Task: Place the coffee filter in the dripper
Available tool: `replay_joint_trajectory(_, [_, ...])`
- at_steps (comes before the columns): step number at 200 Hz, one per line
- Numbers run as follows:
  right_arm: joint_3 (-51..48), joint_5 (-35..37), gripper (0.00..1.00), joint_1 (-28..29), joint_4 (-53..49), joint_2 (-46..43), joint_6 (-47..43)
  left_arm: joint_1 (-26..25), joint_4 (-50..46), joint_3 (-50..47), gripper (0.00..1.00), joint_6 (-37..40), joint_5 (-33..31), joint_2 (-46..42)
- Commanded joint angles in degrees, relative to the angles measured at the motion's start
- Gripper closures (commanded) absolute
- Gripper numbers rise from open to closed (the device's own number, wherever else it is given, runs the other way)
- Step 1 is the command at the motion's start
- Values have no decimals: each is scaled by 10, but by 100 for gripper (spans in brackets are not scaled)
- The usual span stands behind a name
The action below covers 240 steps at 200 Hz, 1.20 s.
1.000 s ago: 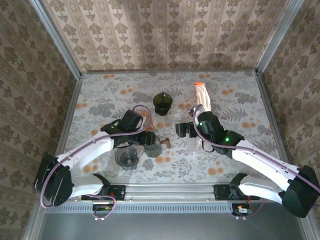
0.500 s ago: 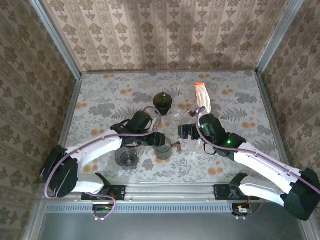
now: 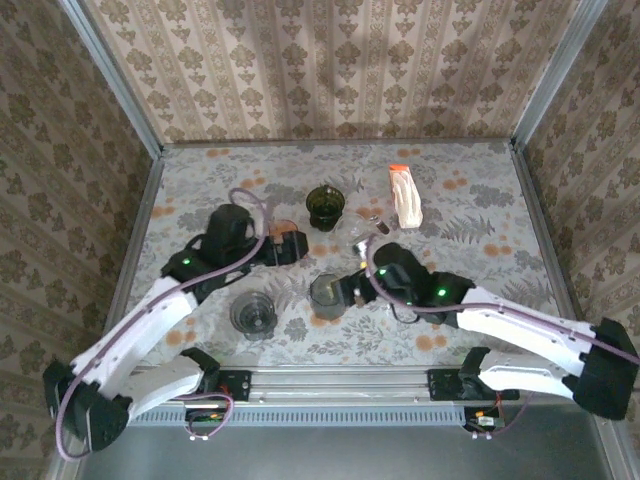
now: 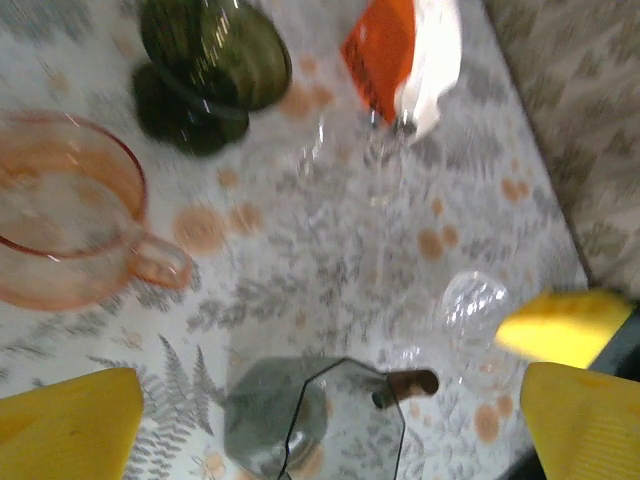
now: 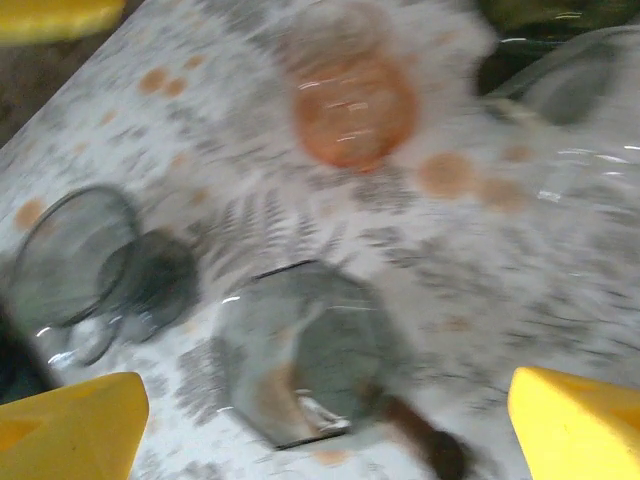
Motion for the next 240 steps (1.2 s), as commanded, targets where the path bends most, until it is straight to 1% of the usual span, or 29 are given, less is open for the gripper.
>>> replay_joint_trajectory(1, [51, 9, 5, 72, 1, 60, -20, 28, -65, 20, 0, 19, -45, -47])
replay_joint_trajectory(27, [112, 4, 5, 150, 6, 152, -28, 51, -96, 31, 0, 35, -80, -93])
replay_joint_trajectory(30, [118, 4, 5, 157, 6, 173, -28, 51, -99, 33, 0, 38, -84, -97])
replay_joint_trajectory(50, [160, 4, 7, 185, 2, 251, -33, 54, -115, 42, 0, 48, -113, -118])
replay_joint_trajectory(69, [184, 7, 8, 189, 9, 305, -22, 56, -117, 42, 0, 48, -126, -133])
replay_joint_trajectory(92, [204, 12, 11, 190, 18, 347, -5, 57, -118, 36, 0, 45, -141, -144])
replay_joint_trajectory(115, [216, 14, 14, 191, 24, 373, -4, 58, -111, 27, 0, 44, -138, -151])
replay_joint_trajectory(138, [224, 11, 14, 192, 34, 388, -9, 59, -113, 24, 0, 43, -136, -152])
replay_joint_trajectory(152, [234, 20, 16, 192, 31, 402, -9, 59, -113, 22, 0, 42, -136, -153])
replay_joint_trajectory(199, [256, 39, 35, 192, 33, 438, -8, 61, -117, 20, 0, 40, -135, -160])
replay_joint_trajectory(240, [247, 41, 58, 192, 62, 438, -15, 62, -118, 11, 0, 29, -135, -168])
